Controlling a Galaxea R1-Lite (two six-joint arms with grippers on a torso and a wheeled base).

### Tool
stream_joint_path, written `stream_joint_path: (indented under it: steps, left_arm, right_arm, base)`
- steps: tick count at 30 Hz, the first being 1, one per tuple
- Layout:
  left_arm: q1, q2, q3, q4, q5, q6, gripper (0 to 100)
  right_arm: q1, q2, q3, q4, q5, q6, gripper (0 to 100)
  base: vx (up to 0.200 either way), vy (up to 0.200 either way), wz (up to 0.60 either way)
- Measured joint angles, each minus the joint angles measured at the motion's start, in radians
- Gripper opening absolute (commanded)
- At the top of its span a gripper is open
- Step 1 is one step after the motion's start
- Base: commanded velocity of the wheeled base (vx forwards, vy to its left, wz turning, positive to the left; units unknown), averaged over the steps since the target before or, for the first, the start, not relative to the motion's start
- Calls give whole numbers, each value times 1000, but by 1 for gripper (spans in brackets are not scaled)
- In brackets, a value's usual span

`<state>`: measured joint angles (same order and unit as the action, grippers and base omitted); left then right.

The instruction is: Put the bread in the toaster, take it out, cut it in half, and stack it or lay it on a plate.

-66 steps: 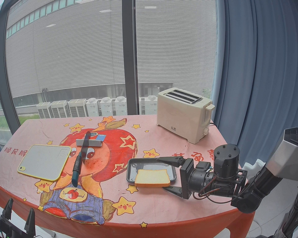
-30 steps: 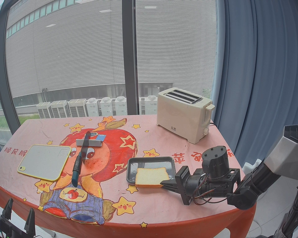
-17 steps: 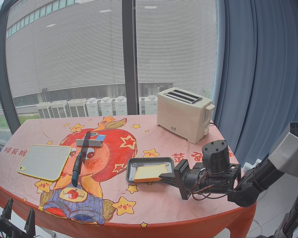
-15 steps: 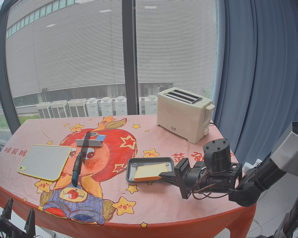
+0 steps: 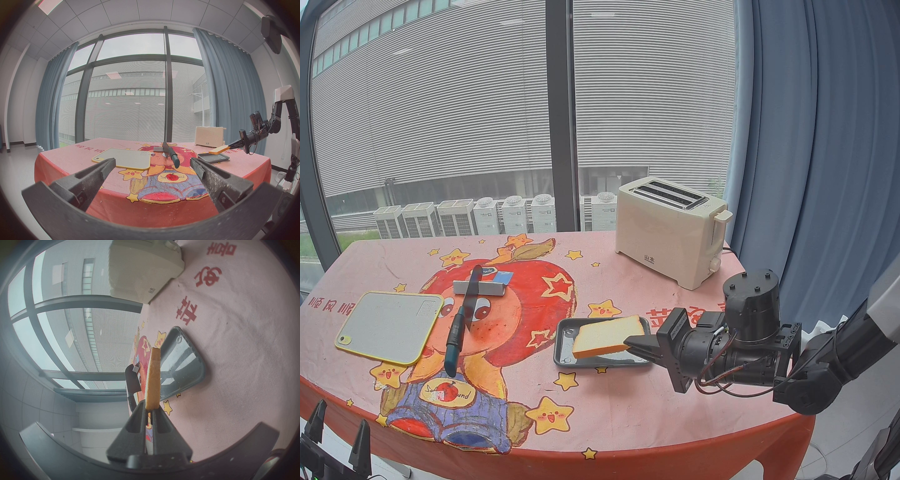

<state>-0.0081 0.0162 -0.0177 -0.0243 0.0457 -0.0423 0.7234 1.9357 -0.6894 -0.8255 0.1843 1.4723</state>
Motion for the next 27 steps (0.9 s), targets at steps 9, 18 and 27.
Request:
stream_joint_path:
  steps: [9, 18, 27]
  left_arm:
    - [0, 0, 0, 0, 0, 0, 100]
    - [0, 0, 0, 0, 0, 0, 100]
    - [0, 0, 0, 0, 0, 0, 100]
  right_arm:
    - [24, -44, 6, 48, -49, -187, 0]
    - [39, -81, 42, 39, -77, -334, 0]
    - [79, -151, 107, 37, -76, -453, 0]
  base:
    - [0, 0, 0]
    - [0, 0, 0]
    - [0, 0, 0]
